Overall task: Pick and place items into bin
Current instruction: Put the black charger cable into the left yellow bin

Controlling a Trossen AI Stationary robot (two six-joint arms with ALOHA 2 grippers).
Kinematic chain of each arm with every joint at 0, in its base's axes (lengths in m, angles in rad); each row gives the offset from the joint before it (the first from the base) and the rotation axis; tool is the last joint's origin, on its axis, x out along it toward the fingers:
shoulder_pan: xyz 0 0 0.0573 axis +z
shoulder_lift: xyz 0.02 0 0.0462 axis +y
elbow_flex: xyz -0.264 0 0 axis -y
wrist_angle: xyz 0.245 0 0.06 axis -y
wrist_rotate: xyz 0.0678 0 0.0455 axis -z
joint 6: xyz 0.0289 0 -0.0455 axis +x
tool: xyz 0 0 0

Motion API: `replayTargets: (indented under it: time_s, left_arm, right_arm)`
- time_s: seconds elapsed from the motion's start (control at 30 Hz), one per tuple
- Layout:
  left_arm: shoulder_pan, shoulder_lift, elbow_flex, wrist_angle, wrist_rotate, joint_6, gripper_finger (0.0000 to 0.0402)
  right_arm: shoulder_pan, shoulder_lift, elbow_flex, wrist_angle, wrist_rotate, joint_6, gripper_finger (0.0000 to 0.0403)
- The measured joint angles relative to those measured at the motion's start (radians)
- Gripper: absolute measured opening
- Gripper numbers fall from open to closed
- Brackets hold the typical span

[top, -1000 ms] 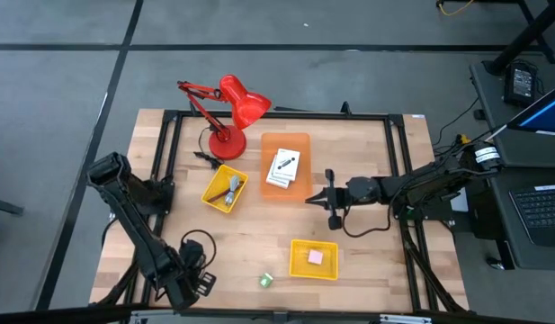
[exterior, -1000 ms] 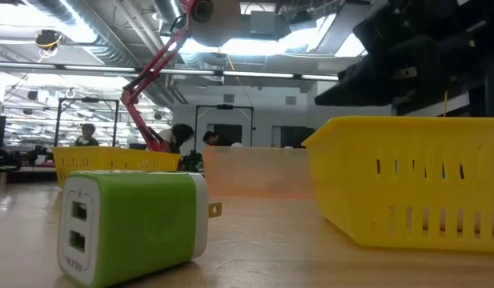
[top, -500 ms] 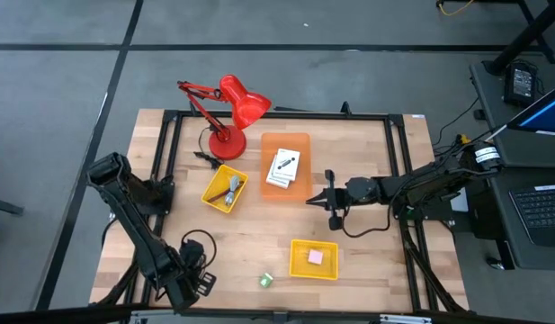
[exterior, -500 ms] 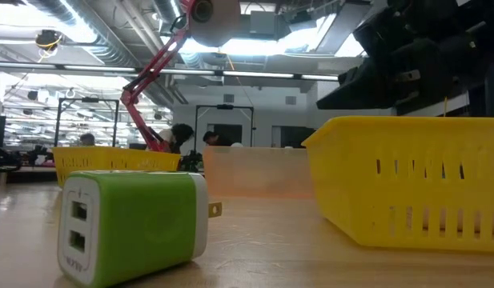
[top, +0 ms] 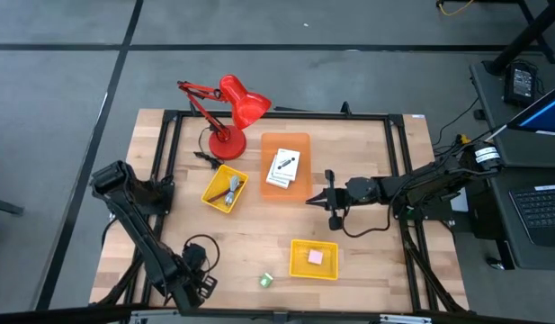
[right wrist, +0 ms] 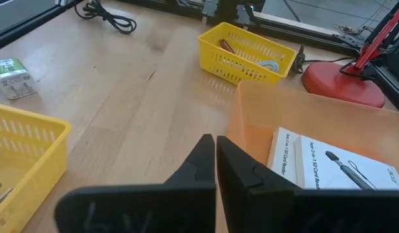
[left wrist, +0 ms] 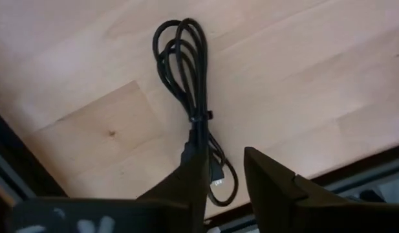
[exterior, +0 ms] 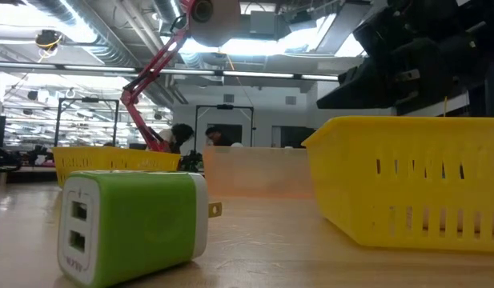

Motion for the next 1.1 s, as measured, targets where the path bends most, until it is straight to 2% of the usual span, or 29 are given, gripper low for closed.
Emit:
replayTargets:
  time_s: [0.3,0.47,0.77,0.93,1.1]
  left_arm:
    - [0.000,0.047,0.000,0.000,0.013,-0.018,0.0163]
    - [-0.001,0.091,0.000,-0.001,0.013,-0.013,0.0182]
    - [-0.001,0.160,-0.001,0.042,0.033,0.074,0.0182]
    - [-0.001,0.192,0.002,0.046,0.171,0.076,0.0179]
    - [-0.013,0.197,0.003,0.051,0.166,0.076,0.0145]
  right_arm:
    - [0.000,0.000,0.000,0.002,0.000,0.000,0.0000]
    - [0.000,0.000,0.000,0.002,0.000,0.000,0.0000]
    - [0.000,0.000,0.000,0.001,0.000,0.000,0.0000]
    - [0.000,0.000,0.000,0.001,-0.006,0.001,0.0000]
    - [0.000,0.000,0.000,0.001,-0.020,0.000,0.0000]
